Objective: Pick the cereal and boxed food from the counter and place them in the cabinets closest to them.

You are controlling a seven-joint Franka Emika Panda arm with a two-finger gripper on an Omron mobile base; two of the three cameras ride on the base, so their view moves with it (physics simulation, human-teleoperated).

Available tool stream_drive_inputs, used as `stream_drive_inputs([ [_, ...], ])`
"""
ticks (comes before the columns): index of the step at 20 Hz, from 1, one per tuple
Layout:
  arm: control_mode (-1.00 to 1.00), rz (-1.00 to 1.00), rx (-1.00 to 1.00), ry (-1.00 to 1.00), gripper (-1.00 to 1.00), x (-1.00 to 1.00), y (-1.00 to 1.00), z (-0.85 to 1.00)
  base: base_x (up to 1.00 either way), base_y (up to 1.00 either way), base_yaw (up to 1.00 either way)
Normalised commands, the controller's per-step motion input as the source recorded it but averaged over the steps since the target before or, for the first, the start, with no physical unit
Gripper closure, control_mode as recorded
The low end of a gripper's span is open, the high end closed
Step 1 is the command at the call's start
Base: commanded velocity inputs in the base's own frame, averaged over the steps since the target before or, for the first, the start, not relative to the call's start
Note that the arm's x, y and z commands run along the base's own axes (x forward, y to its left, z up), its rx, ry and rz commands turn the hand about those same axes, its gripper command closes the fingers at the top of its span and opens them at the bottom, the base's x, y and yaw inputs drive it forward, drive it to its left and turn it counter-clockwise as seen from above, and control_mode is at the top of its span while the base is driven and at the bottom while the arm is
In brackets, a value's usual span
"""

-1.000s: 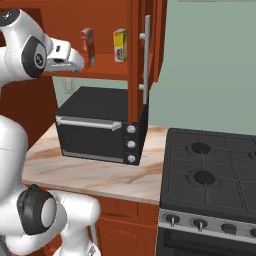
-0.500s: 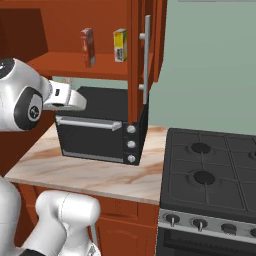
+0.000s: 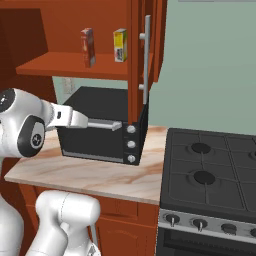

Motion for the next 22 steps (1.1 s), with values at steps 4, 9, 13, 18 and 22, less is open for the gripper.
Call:
stream_drive_inputs([
  [4, -1.0, 0.0, 0.0, 0.0, -1.0, 0.0, 0.0, 0.0, 0.0, 0.0, 0.0],
  [9, -1.0, 0.0, 0.0, 0.0, -1.0, 0.0, 0.0, 0.0, 0.0, 0.0, 0.0],
  [13, 1.0, 0.0, 0.0, 0.0, -1.0, 0.0, 0.0, 0.0, -0.09, 0.0, 0.0],
  [18, 1.0, 0.0, 0.0, 0.0, -1.0, 0.0, 0.0, 0.0, -0.49, -0.04, 0.0],
  [22, 1.0, 0.0, 0.0, 0.0, -1.0, 0.0, 0.0, 0.0, -0.59, -0.06, 0.0],
])
